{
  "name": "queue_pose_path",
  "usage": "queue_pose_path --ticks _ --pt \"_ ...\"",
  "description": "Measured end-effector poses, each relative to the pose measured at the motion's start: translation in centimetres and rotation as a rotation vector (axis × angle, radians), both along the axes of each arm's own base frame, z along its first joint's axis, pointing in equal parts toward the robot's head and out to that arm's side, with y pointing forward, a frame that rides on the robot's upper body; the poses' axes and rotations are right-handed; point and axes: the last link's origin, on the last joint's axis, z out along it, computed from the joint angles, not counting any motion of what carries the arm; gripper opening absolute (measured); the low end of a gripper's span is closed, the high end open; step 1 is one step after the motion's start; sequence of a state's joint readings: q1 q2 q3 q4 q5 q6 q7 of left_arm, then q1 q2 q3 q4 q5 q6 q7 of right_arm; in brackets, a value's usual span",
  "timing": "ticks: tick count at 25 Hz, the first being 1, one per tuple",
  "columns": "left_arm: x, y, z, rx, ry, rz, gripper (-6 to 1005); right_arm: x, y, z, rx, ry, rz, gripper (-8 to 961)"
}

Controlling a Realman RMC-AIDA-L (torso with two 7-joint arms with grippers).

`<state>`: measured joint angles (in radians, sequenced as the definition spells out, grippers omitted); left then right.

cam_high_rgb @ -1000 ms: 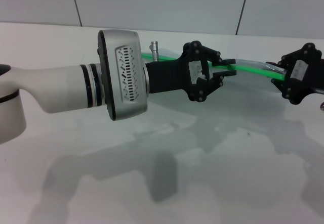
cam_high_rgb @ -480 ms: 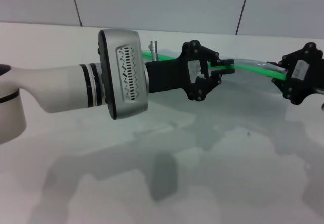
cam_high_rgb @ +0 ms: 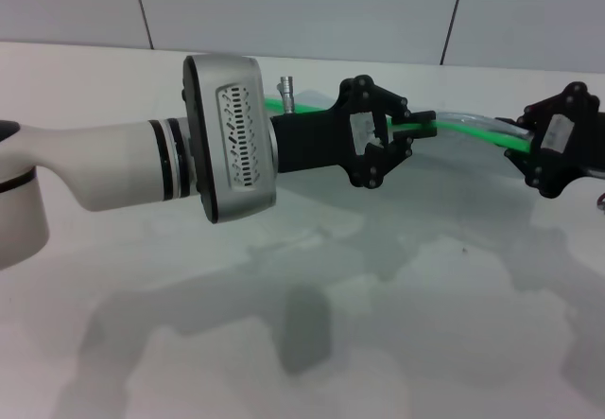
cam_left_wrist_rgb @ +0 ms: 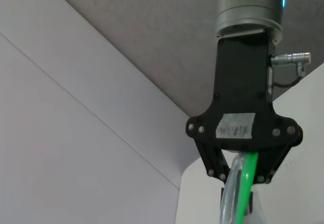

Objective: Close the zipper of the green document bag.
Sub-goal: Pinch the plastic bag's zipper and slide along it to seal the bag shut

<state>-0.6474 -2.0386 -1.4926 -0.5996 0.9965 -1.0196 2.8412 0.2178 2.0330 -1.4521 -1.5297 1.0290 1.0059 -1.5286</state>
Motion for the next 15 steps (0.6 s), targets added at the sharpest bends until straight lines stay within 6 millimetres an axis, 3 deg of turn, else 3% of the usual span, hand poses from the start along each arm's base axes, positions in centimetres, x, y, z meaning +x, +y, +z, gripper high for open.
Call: queue_pose_path --ticks 15 --pt "-0.61 0.11 -0.12 0.011 0.005 0.034 81 0.46 -0.08 0.35 0.014 0.005 -0.015 60"
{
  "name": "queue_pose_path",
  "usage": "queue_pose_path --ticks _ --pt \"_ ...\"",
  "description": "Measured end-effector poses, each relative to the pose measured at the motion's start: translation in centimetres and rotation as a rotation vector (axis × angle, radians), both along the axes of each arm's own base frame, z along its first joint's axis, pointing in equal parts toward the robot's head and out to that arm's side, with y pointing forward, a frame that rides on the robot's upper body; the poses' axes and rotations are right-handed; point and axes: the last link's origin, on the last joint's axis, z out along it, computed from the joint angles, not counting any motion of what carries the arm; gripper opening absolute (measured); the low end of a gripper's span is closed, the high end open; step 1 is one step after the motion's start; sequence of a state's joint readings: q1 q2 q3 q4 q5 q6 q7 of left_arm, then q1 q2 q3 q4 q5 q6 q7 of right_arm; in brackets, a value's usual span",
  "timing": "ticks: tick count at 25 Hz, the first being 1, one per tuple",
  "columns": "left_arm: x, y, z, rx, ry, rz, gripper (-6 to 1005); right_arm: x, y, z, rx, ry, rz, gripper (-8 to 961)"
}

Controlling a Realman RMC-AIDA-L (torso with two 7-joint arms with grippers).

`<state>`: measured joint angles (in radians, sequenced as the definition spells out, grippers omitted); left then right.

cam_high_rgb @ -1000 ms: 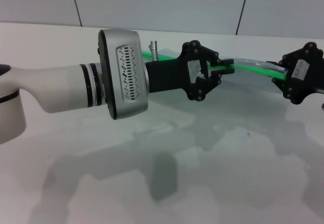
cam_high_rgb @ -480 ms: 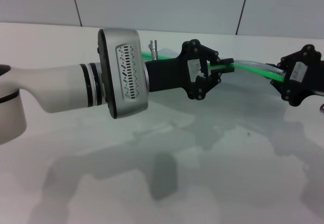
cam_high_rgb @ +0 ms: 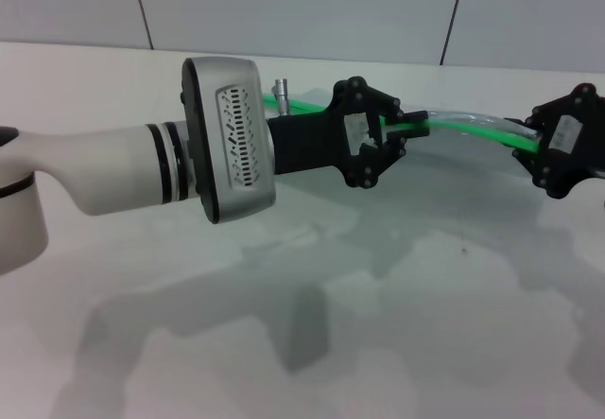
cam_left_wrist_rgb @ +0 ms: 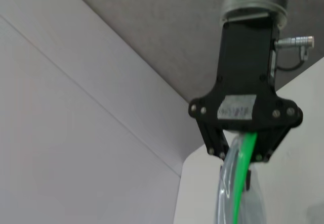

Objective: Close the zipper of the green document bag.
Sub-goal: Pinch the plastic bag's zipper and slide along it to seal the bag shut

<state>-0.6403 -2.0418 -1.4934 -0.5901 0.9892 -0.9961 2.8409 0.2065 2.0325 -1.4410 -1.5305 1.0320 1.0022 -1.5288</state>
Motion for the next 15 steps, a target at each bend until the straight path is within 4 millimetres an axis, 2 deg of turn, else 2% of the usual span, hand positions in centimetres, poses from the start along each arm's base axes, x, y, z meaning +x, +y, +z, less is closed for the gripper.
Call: queue_pose_path --ticks 15 --pt "-2.1 0.2 0.2 0.035 0.027 0.083 80 1.2 0.1 1.4 0.067 0.015 -0.036 84"
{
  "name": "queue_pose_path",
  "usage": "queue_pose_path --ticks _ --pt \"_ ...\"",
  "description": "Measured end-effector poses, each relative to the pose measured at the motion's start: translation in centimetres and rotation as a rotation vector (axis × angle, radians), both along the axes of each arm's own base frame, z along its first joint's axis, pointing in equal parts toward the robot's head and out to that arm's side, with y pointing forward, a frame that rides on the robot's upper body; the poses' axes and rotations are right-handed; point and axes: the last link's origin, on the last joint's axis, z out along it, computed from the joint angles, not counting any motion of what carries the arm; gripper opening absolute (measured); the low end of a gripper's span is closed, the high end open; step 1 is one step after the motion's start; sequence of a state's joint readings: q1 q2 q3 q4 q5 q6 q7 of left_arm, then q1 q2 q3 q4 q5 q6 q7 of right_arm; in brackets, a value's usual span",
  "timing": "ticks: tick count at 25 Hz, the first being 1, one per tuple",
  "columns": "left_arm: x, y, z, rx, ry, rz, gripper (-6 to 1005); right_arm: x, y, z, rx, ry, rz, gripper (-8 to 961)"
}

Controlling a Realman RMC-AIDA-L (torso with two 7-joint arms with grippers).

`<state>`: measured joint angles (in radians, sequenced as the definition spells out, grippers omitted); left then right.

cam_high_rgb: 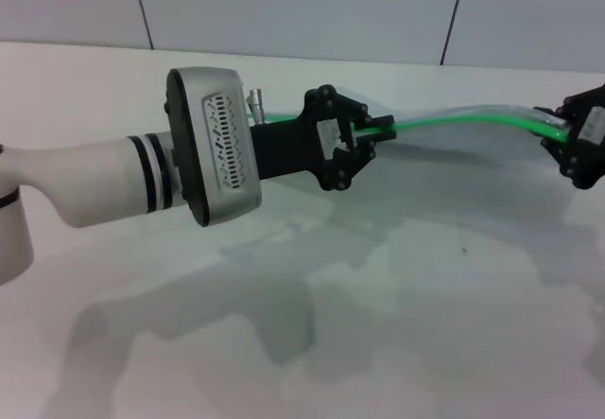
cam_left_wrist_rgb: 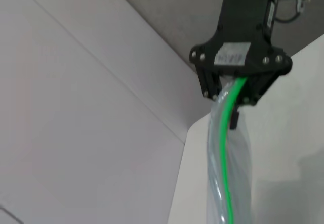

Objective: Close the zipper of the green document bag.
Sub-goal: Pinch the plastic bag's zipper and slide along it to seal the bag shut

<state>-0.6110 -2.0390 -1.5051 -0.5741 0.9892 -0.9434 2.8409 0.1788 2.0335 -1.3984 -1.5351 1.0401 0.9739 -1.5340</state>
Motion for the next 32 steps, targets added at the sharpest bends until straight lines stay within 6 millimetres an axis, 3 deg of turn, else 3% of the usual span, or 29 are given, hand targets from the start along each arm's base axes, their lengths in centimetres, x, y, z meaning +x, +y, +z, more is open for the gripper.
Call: queue_pose_path --ticks 14,20,32 --pt "-3.9 -0.3 1.9 0.082 -0.027 0.141 79 3.2 0.6 2.4 0.136 0.074 -0.093 107" --pt "-4.3 -0.3 2.4 0.098 -0.045 0.157 79 4.1 0.6 3.0 0.158 0.151 -0.099 117" --pt "-4.1 -0.1 2.7 0.112 -0.089 0.183 78 4.3 1.4 2.2 0.158 0.235 -0.076 136"
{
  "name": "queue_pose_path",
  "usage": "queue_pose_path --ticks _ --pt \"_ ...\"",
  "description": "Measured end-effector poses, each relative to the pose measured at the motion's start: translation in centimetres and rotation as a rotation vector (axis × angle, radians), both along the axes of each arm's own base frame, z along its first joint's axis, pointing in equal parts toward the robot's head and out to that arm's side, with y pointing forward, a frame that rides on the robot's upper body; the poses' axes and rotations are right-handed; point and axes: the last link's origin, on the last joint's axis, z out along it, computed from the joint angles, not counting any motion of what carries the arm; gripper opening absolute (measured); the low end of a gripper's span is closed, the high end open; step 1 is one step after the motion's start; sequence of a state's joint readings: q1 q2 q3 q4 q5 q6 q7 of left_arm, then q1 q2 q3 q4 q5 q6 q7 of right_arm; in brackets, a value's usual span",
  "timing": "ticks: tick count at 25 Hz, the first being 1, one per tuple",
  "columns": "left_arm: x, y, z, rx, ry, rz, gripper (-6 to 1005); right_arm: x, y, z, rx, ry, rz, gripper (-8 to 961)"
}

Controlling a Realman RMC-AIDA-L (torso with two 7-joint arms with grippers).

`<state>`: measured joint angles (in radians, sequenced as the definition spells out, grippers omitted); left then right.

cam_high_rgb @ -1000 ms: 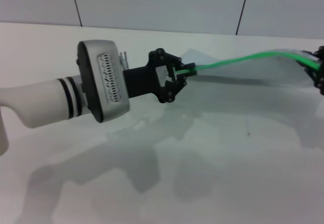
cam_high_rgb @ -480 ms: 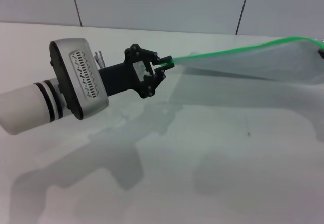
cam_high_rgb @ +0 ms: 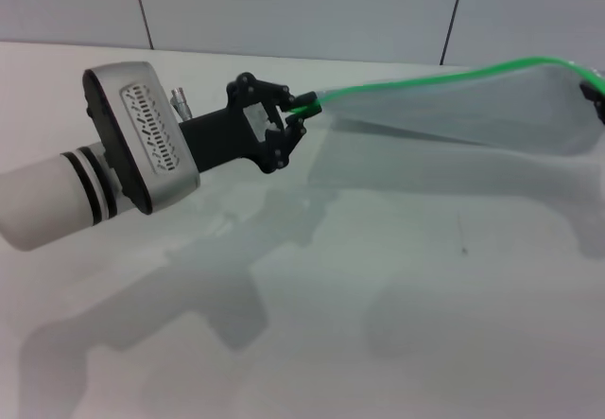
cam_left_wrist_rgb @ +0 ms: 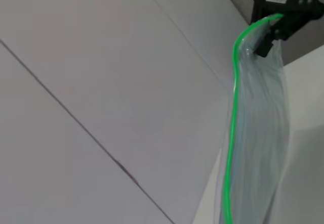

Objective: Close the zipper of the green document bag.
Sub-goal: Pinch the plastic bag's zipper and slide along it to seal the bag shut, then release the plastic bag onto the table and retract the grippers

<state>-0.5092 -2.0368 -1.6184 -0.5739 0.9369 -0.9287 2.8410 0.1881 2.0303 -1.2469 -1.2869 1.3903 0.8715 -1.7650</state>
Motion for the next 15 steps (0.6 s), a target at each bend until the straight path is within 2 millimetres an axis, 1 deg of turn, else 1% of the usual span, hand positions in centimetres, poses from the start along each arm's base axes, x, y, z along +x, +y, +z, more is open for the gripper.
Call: queue_pose_path --ticks 8,11,15 --pt "0.5 0.9 1.3 0.062 -0.129 0.062 97 0.7 0.6 0.8 0.059 0.146 -0.037 149" --pt "0.6 1.1 1.8 0.081 -0.178 0.082 318 0.6 0.6 1.4 0.097 0.198 -0.014 236" --pt "0.5 1.2 2.1 0.091 -0.217 0.105 394 0.8 0.4 2.0 0.157 0.302 0.018 351"
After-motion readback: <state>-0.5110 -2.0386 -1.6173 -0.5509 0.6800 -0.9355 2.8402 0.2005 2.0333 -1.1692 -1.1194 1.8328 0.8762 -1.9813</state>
